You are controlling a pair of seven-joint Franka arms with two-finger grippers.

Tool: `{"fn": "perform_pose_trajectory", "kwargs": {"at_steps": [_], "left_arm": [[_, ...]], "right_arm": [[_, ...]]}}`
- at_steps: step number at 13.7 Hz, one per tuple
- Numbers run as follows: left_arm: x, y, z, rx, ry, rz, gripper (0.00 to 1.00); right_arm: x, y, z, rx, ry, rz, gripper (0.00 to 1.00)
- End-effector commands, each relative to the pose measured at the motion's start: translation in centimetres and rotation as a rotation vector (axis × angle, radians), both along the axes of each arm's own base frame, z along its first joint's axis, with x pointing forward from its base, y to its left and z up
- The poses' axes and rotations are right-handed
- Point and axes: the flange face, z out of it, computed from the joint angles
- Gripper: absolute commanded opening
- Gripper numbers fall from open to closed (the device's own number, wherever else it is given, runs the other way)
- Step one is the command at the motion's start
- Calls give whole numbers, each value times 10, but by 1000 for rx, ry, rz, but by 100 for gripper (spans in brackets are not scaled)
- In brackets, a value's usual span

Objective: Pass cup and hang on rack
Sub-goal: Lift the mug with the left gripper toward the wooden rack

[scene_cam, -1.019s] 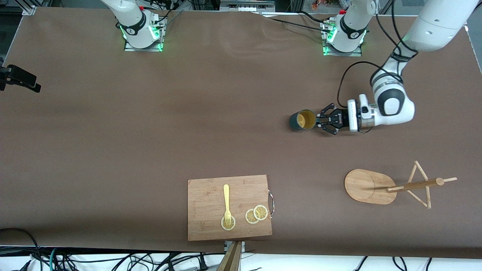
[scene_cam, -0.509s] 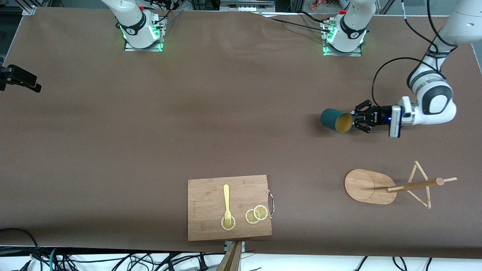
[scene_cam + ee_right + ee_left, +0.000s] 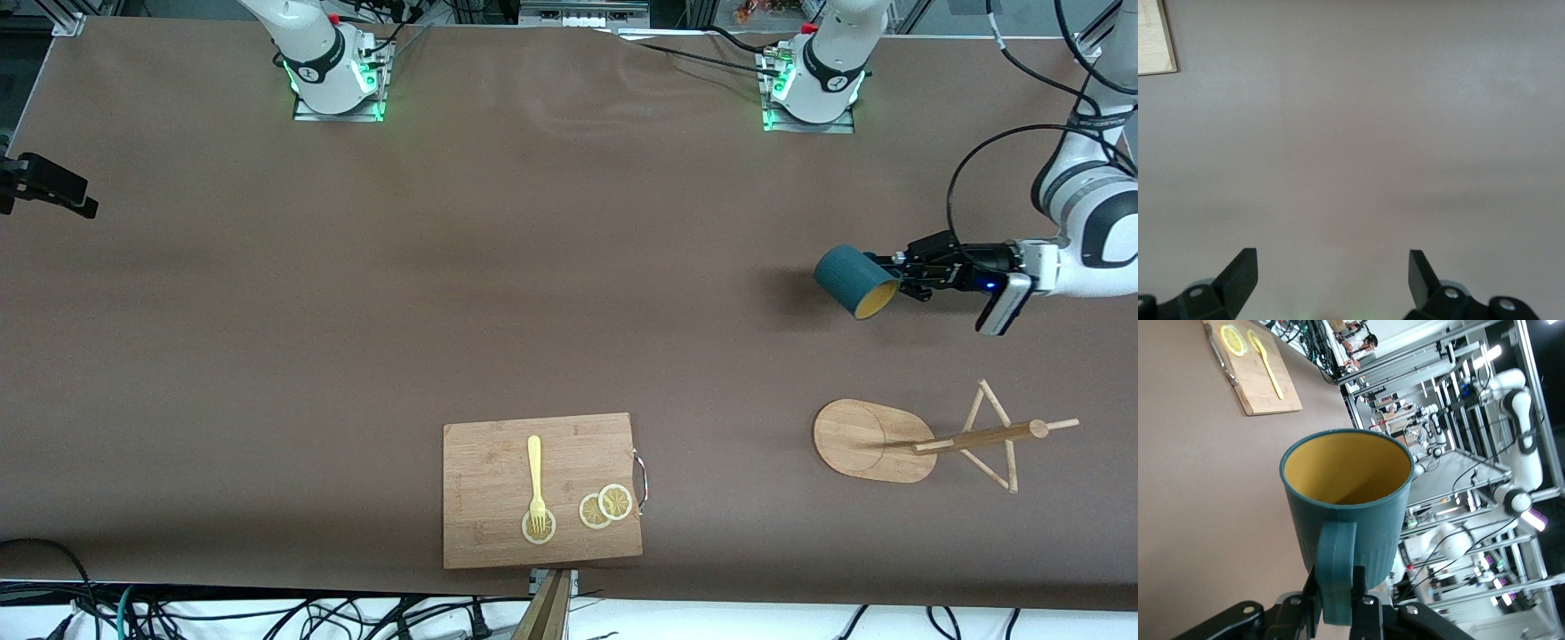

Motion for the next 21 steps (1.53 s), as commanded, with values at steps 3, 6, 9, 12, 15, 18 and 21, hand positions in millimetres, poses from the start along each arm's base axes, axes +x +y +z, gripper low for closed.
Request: {"fn": "perform_pose_trajectory", "kwargs": {"at_steps": [3, 6, 9, 12, 15, 18, 21], "left_arm": [[9, 36, -7, -39, 206, 3, 0], [28, 47, 8, -27, 351, 39, 0], [44, 49, 13, -46, 458, 27, 0], [66, 47, 29, -74, 496, 61, 0], [93, 56, 41, -59, 540, 86, 0], [102, 60, 52, -35, 644, 89, 0], [96, 73, 53, -29, 650, 95, 0]], "right_arm": [[-4, -1, 3, 3, 3, 21, 100], [-4, -1, 3, 3, 3, 21, 100], [-4, -1, 3, 3, 3, 21, 100], [-4, -1, 3, 4, 3, 35, 100], [-4, -1, 3, 4, 3, 39, 100], [-4, -1, 3, 4, 3, 41, 100], [-4, -2, 3, 4, 3, 39, 100]]}}
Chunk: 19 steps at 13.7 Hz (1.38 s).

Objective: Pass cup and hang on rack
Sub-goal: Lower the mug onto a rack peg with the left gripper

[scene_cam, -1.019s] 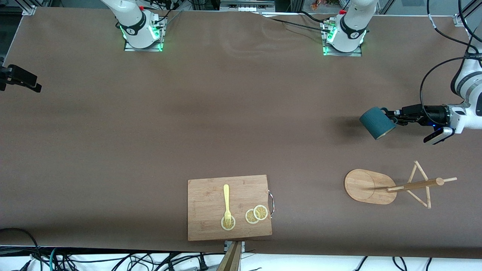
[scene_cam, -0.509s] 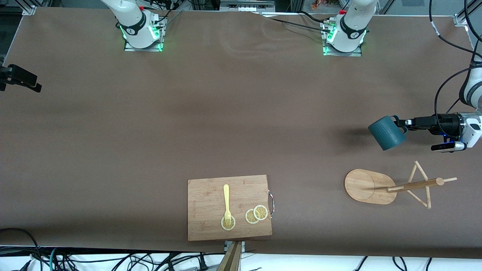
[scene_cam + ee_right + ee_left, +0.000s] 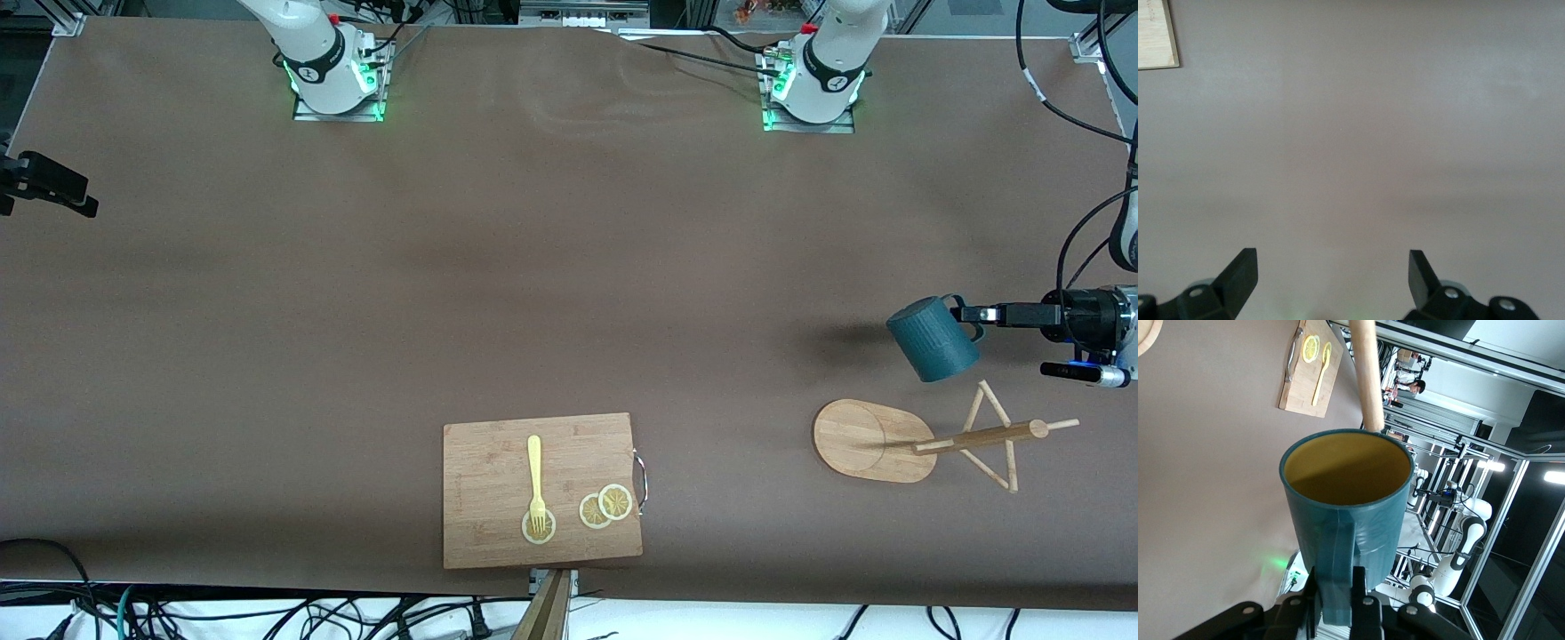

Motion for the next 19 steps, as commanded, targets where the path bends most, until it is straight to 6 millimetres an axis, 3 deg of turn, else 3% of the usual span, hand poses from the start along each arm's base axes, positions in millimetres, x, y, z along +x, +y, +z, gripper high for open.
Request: {"fn": "perform_pose_trajectory", "kwargs": {"at_steps": [1, 6, 11, 14, 19], "left_arm": [[5, 18, 4, -1, 4, -2, 0], [20, 38, -2, 0, -37, 11, 0], [27, 49, -13, -14, 44, 44, 0], [29, 48, -10, -33, 87, 60, 0], [29, 50, -23, -65, 118, 74, 0]], "right_arm": [[-4, -2, 3, 2, 2, 11, 100], [-4, -2, 3, 2, 2, 11, 100], [-4, -1, 3, 4, 2, 12, 100], [-4, -1, 3, 4, 2, 12, 100], [-3, -3, 2, 4, 4, 9, 100]]}}
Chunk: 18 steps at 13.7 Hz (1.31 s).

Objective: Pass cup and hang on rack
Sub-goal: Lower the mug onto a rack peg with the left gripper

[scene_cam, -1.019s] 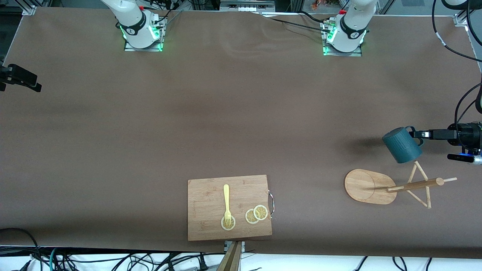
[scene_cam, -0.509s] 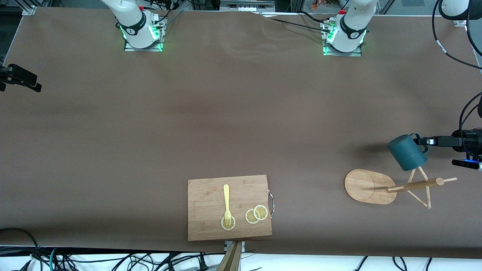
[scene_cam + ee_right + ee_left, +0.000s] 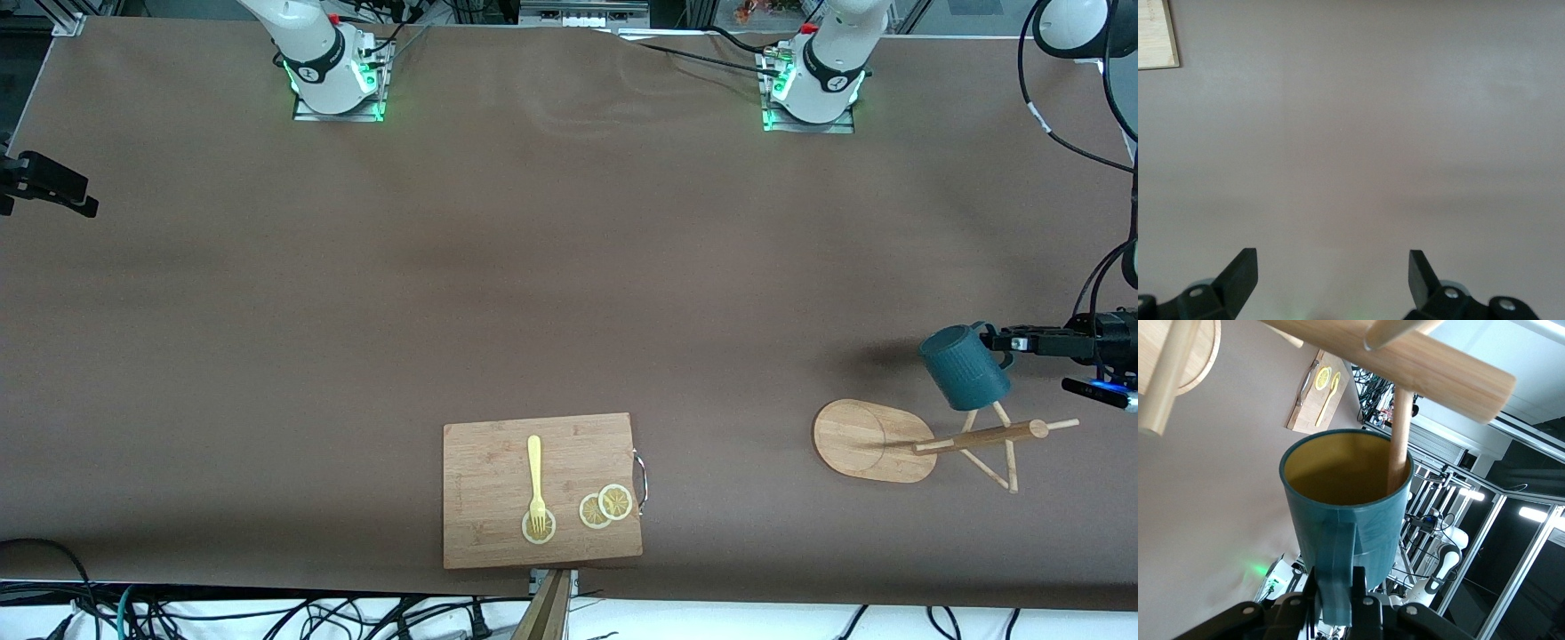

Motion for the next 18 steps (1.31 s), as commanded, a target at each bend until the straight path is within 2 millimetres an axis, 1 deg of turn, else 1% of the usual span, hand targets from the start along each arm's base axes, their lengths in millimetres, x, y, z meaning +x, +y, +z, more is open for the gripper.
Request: {"fn": "perform_pose_trajectory", "kwargs": {"at_steps": [1, 3, 4, 5, 6, 7, 8, 9, 12, 13, 14, 15, 16, 17, 18], "left_arm": [[7, 6, 2, -35, -4, 4, 0], [9, 11, 3, -42, -17, 20, 0], [7, 22, 0, -50, -23, 41, 0], [8, 25, -6, -55, -23, 49, 0], [9, 27, -11, -64, -27, 57, 0], [10, 27, -16, -85, -27, 67, 2], [11, 27, -18, -94, -34, 78, 0], [11, 27, -22, -99, -34, 79, 0], [11, 28, -22, -95, -33, 81, 0], [11, 28, -22, -95, -33, 81, 2], [11, 28, -23, -94, -33, 83, 25], [10, 28, -24, -94, -41, 79, 82], [6, 29, -29, -94, -75, 75, 100], [3, 32, -32, -82, -128, 71, 100], [1, 36, -33, -52, -134, 61, 100]], "right_arm": [[-4, -2, 3, 4, 2, 10, 100], [-4, -1, 3, 4, 2, 12, 100], [-4, -2, 3, 4, 2, 11, 100], [-4, -1, 3, 4, 2, 12, 100], [-4, -2, 3, 4, 2, 11, 100], [-4, -2, 3, 4, 2, 10, 100], [-4, -2, 3, 4, 2, 10, 100], [-4, -2, 3, 4, 2, 10, 100], [-4, -3, 3, 4, 2, 9, 100], [-4, -3, 3, 4, 2, 9, 100], [-4, -3, 3, 4, 2, 9, 100], [-4, -3, 3, 4, 2, 9, 100], [-4, -3, 3, 4, 2, 9, 100], [-4, -3, 3, 4, 2, 9, 100], [-4, -3, 3, 4, 2, 9, 100]]}}
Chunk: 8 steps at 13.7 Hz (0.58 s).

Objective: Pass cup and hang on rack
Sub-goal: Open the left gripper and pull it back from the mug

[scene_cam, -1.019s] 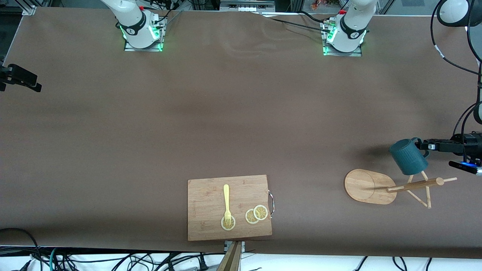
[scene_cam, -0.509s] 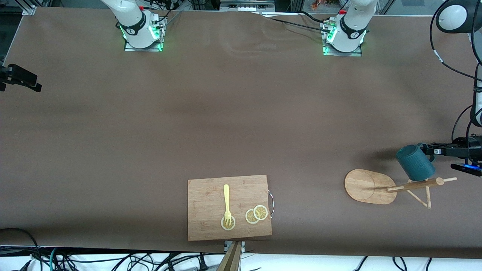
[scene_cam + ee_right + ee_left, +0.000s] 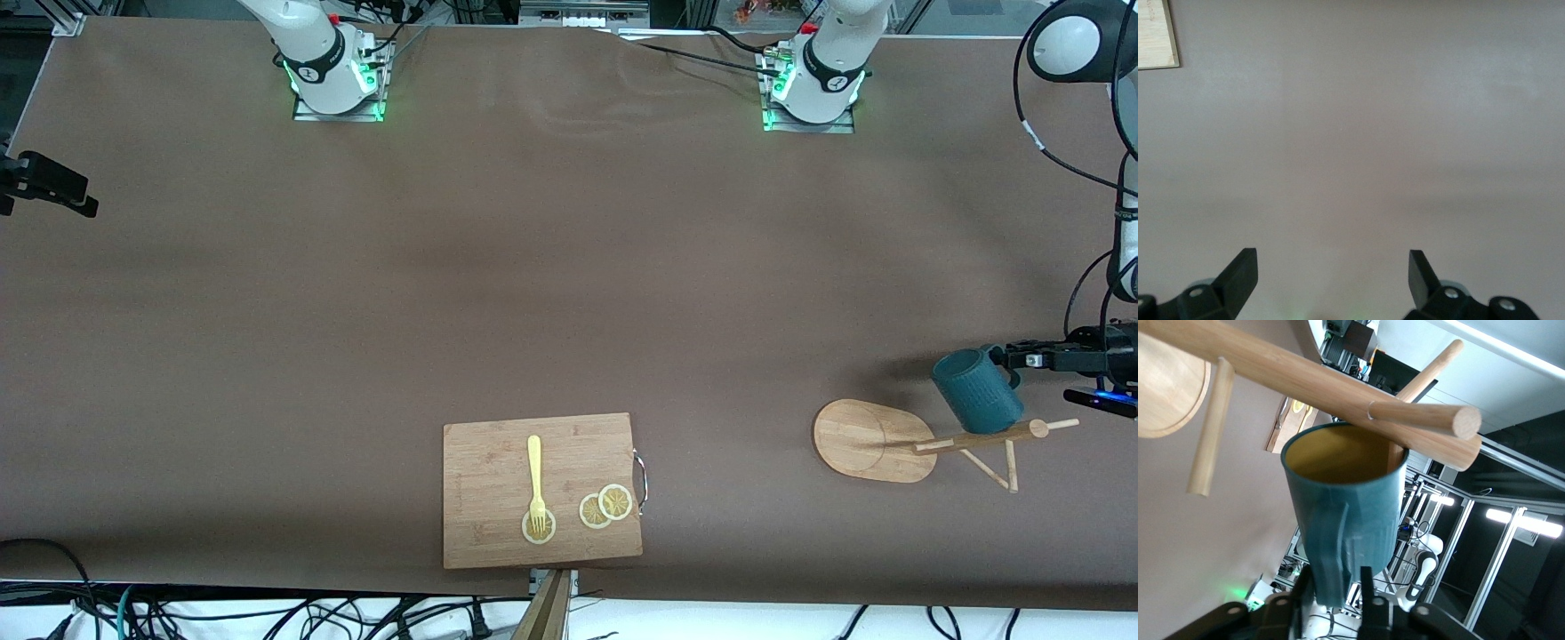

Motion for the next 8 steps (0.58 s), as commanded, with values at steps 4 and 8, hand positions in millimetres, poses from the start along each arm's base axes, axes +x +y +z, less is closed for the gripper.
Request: {"fn": "perform_pose_trajectory", "kwargs": {"at_steps": [4, 8], "left_arm": [[-8, 10, 26, 240, -39, -140, 100], [8, -28, 103, 613, -47, -358, 100]], "right_arm": [[-4, -3, 3, 4, 2, 9, 100], [-4, -3, 3, 4, 2, 9, 100]]}}
